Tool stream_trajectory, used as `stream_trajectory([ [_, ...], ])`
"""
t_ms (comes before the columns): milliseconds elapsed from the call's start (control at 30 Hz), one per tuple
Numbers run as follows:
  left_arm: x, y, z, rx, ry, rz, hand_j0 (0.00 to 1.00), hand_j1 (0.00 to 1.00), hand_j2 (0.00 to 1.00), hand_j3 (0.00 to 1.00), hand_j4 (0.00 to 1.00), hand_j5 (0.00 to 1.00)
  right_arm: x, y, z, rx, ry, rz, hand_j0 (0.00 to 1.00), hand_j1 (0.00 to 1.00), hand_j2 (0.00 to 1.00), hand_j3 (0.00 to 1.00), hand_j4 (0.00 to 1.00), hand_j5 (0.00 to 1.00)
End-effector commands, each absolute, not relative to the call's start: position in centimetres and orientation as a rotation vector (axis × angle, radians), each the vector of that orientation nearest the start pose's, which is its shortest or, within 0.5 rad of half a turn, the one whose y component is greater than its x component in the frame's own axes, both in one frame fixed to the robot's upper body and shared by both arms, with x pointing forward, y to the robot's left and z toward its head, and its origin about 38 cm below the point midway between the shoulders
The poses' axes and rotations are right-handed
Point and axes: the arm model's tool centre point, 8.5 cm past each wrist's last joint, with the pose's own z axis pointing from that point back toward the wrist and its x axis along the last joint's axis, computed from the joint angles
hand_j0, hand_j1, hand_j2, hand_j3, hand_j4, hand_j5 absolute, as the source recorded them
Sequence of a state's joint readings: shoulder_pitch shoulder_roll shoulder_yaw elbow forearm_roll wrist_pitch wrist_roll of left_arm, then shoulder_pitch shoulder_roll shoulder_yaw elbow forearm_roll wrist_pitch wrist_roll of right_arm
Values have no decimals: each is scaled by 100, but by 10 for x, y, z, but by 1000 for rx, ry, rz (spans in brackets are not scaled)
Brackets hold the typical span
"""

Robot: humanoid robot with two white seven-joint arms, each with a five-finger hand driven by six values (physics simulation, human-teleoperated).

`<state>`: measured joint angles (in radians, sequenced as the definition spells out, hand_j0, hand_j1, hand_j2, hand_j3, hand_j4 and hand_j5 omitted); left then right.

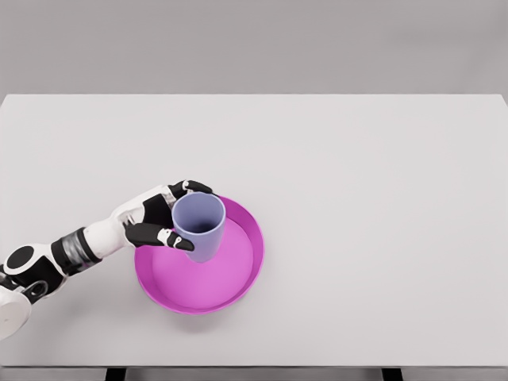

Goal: Flip the cup with left arm and place it on the plate

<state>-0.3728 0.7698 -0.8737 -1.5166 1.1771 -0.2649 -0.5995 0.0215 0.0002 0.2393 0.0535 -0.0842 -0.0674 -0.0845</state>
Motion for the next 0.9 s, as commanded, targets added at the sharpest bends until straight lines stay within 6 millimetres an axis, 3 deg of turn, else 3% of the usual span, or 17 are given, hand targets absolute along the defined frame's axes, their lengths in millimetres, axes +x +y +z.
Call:
stream_trajectory([
  [0,356,246,104,-1028,-1325,-582,70,70,70,70,70,70,-24,-282,-259,-173,7,155,100,100,100,100,100,100],
  [200,355,245,105,-1021,-1325,-602,87,87,87,87,87,87,-24,-282,-259,-173,7,155,100,100,100,100,100,100],
  [433,353,246,102,-1019,-1321,-601,93,93,93,93,93,93,-24,-282,-259,-173,7,155,100,100,100,100,100,100],
  [533,353,246,102,-1014,-1319,-611,100,100,100,100,100,100,-24,-282,-259,-173,7,155,100,100,100,100,100,100],
  [867,352,251,102,-995,-1331,-622,100,100,100,100,100,100,-24,-282,-259,-173,7,155,100,100,100,100,100,100],
])
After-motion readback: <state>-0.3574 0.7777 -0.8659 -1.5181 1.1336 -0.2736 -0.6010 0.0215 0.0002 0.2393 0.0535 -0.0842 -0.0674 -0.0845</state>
